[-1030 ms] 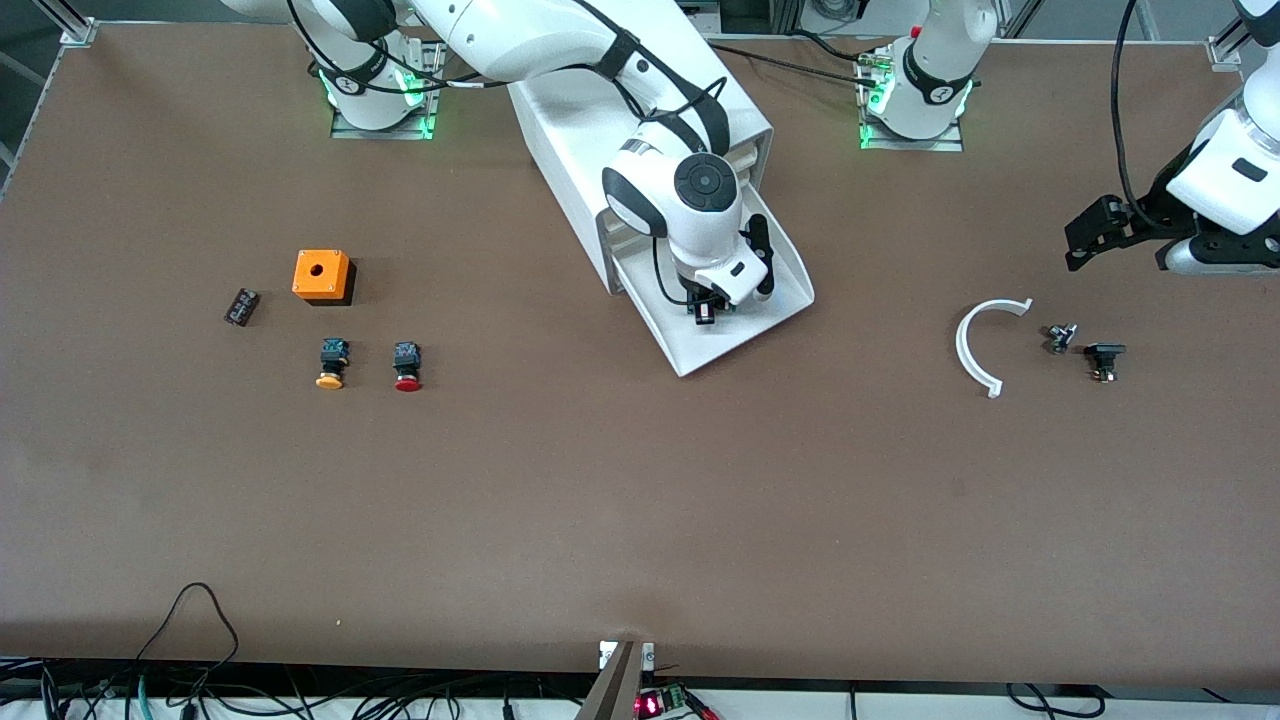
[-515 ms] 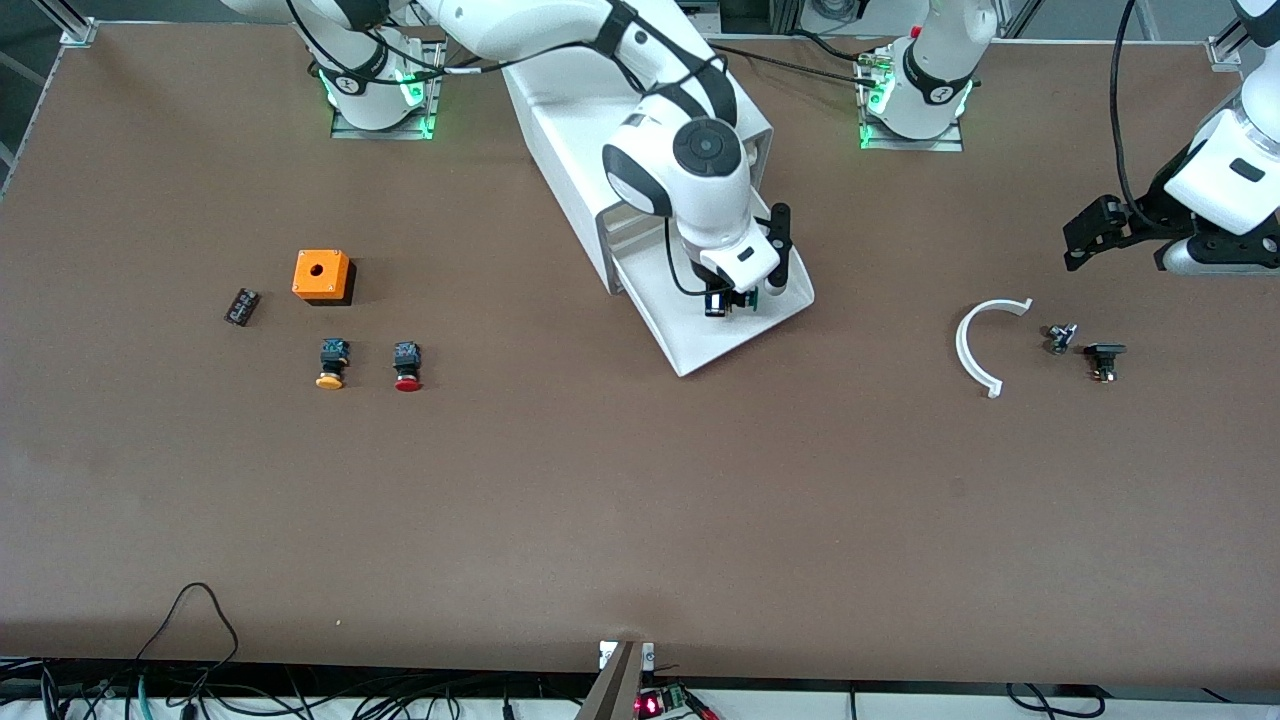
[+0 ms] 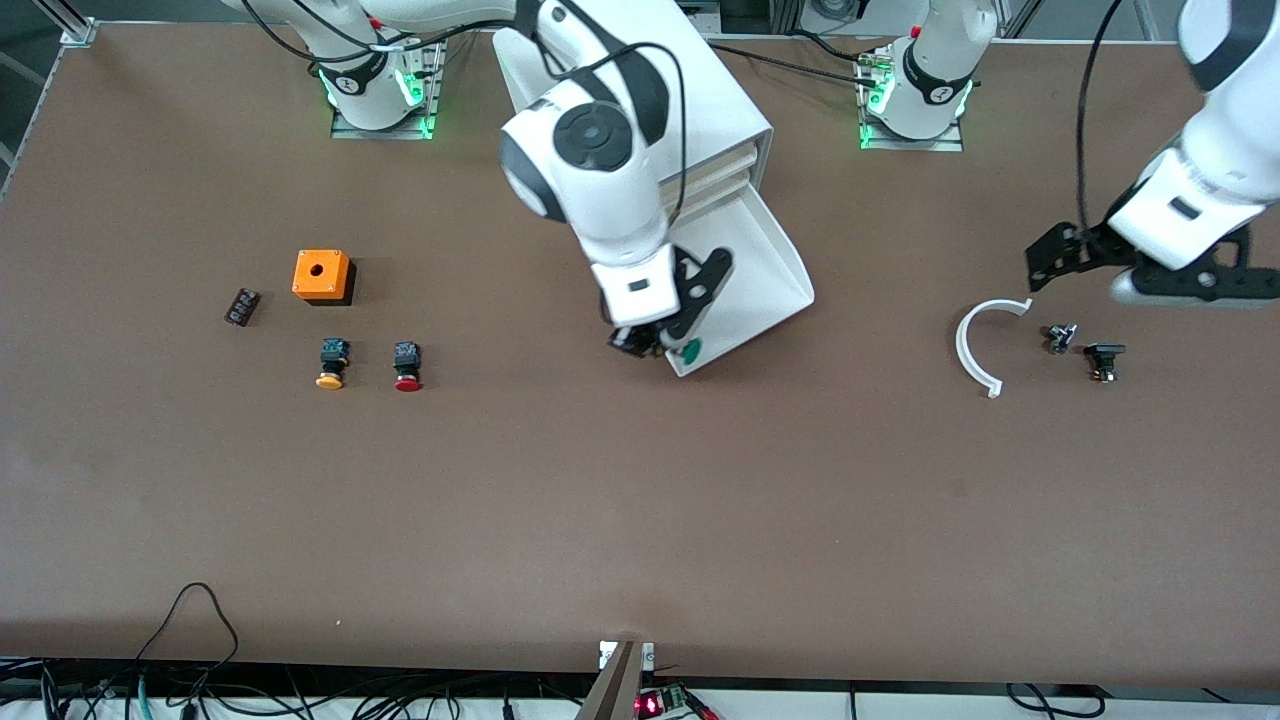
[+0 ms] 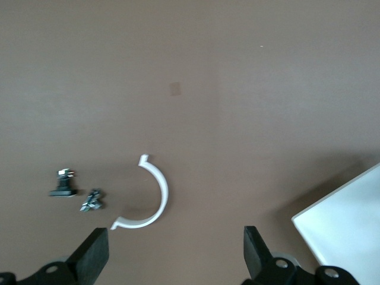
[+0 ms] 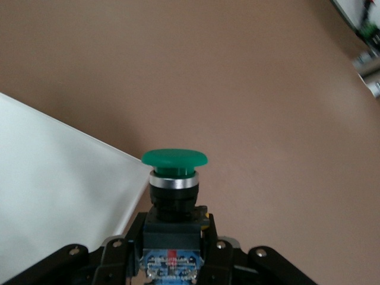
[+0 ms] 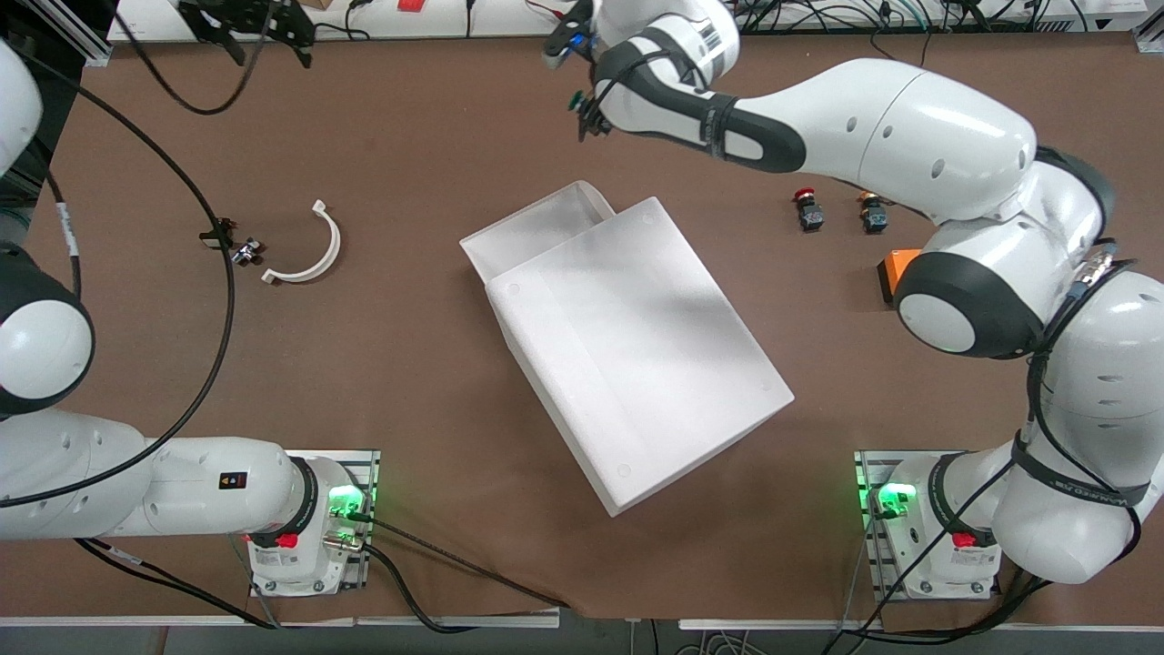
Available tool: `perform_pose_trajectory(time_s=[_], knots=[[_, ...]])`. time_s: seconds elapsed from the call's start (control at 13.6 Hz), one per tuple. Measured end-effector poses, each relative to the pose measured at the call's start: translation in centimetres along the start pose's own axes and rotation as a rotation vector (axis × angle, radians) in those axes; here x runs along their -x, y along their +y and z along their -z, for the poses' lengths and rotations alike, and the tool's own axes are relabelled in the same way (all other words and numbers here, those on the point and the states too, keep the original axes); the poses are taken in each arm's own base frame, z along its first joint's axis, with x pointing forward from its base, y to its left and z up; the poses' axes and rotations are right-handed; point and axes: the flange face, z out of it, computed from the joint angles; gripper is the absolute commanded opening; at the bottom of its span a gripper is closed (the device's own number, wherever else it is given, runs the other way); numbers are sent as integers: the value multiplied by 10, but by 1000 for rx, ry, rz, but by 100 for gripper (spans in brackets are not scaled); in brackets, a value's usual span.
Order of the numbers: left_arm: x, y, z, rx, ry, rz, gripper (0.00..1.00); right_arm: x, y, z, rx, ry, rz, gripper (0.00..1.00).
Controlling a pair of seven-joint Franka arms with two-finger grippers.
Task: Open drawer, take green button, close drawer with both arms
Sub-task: 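Lift the green button out of the drawer with the right gripper, then place the green button by the red button while the left gripper pushes drawer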
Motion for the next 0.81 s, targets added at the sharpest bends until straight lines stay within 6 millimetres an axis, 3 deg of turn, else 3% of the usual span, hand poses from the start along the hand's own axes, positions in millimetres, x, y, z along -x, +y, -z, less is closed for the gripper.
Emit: perform_pose_trajectory(time_s=[0.15,0.29,0.52,0.66,0.81], knots=[[-13,36,-41,17,-1,61,100,25,29,-5,25,-47,-149,38],[-22,71,-100,46,16,138,100,54,61,-9,37,-92,-302,38],[-18,110,-183,81,11,244,100,107,124,-28,51,-163,-548,38],[-16,128,-221,96,-13,298,100,142,162,-46,58,-204,-669,38],[-13,146,-250,115,-15,328,100,171,184,-64,45,-239,-786,38]])
